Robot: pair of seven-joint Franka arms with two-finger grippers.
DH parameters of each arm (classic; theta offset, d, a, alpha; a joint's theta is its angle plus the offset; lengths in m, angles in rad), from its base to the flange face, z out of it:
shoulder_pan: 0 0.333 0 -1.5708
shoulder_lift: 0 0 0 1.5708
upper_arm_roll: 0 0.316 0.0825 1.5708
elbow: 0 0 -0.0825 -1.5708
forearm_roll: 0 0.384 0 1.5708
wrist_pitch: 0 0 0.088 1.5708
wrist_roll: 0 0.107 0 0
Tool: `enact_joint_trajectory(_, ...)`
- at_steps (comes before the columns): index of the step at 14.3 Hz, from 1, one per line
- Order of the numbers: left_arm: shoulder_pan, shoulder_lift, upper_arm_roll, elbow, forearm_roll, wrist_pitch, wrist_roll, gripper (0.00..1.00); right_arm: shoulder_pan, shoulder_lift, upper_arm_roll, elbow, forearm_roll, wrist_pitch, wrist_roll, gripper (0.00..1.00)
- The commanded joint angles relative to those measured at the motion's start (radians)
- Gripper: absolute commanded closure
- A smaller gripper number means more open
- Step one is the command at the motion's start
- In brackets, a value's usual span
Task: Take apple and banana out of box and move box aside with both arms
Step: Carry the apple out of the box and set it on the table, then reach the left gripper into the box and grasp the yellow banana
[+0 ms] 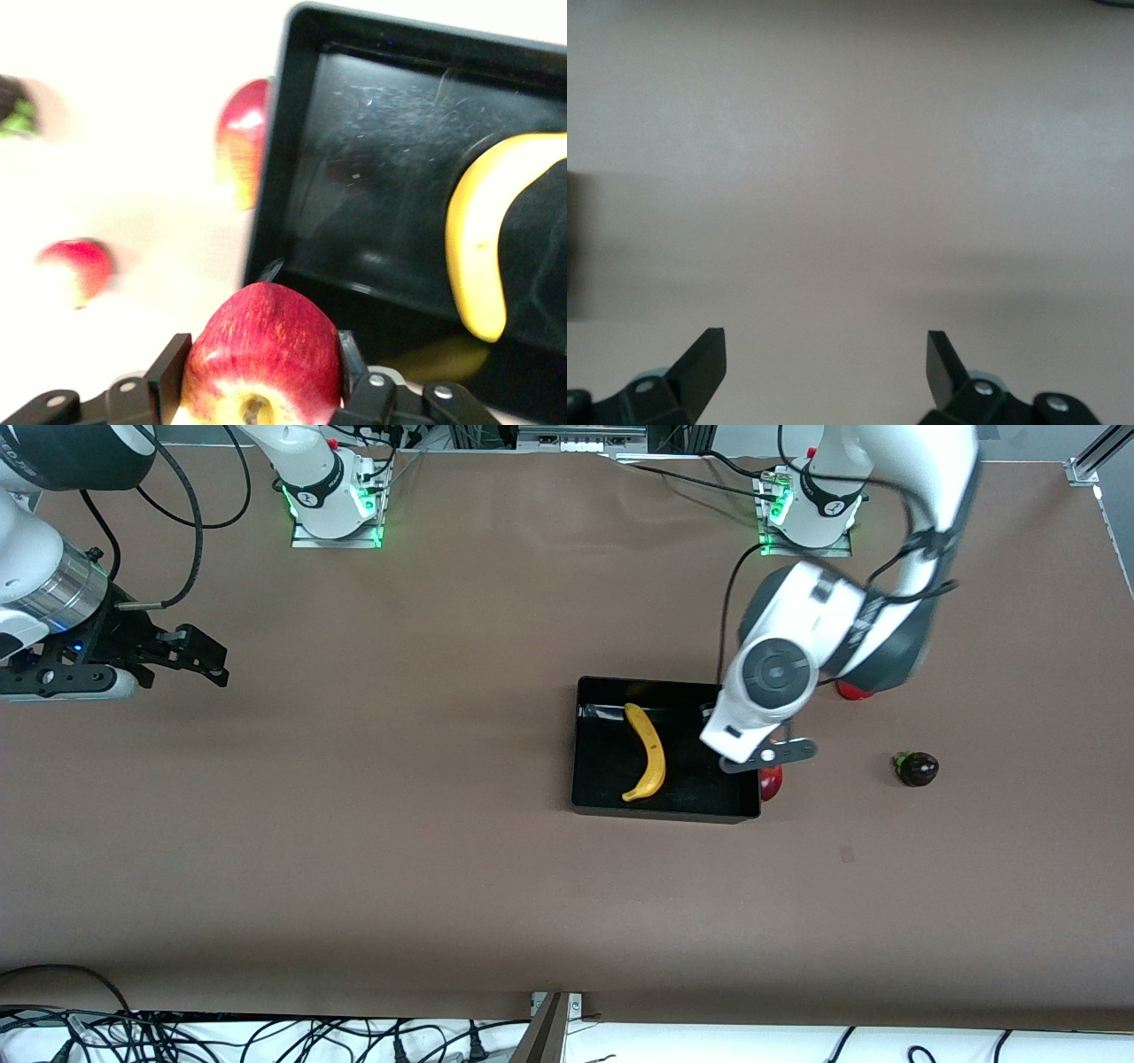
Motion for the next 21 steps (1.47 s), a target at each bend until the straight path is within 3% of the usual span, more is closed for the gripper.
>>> enact_joint_trajectory(1, 0.122, 0.007, -0.002, 0.021, 0.004, -0.067, 0.261, 0.84, 0.002, 0.005, 0.001, 0.016, -0.001, -0.008, 0.012, 0.00)
enact_joint_trajectory(4, 0.266, 0.004, -0.005, -0.055, 0.004, -0.047, 0.542, 0.83, 0.002, 0.006, 0.001, 0.016, -0.001, -0.008, 0.012, 0.00)
enact_joint_trajectory(6, 0.293, -0.039, -0.005, -0.173, 0.006, 0.037, 0.580, 0.80, 0.002, 0.006, 0.001, 0.015, -0.001, -0.010, 0.012, 0.00)
enact_joint_trajectory(10, 0.291, -0.125, -0.005, -0.520, 0.006, 0.406, 0.580, 0.80, 0.002, 0.005, 0.001, 0.015, -0.003, -0.008, 0.012, 0.00)
enact_joint_trajectory(14, 0.293, -0.100, -0.005, -0.667, 0.006, 0.664, 0.574, 0.75, 0.002, 0.006, 0.001, 0.015, -0.001, -0.010, 0.012, 0.00)
enact_joint_trajectory(15, 0.293, -0.094, -0.005, -0.683, 0.006, 0.694, 0.566, 0.68, 0.002, 0.006, 0.001, 0.015, -0.001, -0.010, 0.012, 0.00)
enact_joint_trajectory(16, 0.290, -0.096, -0.005, -0.683, 0.006, 0.692, 0.560, 0.42, 0.002, 0.006, 0.001, 0.015, -0.001, -0.010, 0.012, 0.00)
enact_joint_trajectory(17, 0.288, -0.100, -0.007, -0.683, 0.006, 0.692, 0.560, 0.00, 0.002, 0.005, 0.001, 0.015, -0.001, -0.010, 0.012, 0.00)
enact_joint_trajectory(21, 0.277, -0.163, -0.009, -0.639, 0.006, 0.621, 0.565, 0.00, 0.002, 0.006, 0.001, 0.015, -0.001, -0.010, 0.012, 0.00)
